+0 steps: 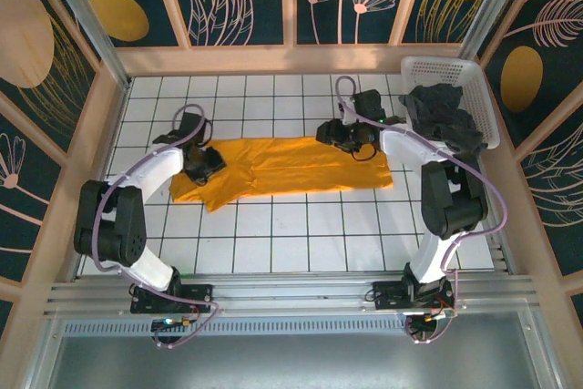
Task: Fold and stack the t-shirts
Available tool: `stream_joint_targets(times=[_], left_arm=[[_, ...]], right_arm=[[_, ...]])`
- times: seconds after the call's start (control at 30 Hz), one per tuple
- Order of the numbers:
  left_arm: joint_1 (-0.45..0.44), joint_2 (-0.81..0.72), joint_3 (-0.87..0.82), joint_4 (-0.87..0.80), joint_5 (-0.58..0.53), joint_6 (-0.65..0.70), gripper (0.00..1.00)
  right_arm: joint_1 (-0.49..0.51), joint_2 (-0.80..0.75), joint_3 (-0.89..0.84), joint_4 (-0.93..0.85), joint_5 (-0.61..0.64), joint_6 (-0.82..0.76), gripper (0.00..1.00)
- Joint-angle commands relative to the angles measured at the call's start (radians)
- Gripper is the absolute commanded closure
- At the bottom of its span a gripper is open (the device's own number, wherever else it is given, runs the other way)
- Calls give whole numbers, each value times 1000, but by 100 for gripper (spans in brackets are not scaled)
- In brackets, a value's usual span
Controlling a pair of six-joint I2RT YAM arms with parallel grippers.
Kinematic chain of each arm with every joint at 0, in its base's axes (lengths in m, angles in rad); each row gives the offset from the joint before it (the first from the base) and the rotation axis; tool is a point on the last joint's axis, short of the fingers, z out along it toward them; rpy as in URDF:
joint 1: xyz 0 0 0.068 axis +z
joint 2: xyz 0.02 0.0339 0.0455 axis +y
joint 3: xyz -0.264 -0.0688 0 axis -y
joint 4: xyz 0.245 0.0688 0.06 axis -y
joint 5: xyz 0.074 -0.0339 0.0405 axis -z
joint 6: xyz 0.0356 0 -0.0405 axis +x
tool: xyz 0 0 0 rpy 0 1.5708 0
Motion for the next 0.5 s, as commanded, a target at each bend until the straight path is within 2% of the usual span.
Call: stream_joint_targets(times=[0.0,0.17,0.27,0.47], left_arm=[[72,-13,-58,36,-87,64,65],[99,46,-58,87,-63,117,64],[101,74,-65,89,-100,125,65],[101,90,-70,148,-70,122,68]], right_arm=[[44,-25,8,29,-67,-28,48],[61,-15,29,23,-74,-22,47],[61,-14,39,14,-72,-27,47],[61,-12,37,14,-74,-18,47]])
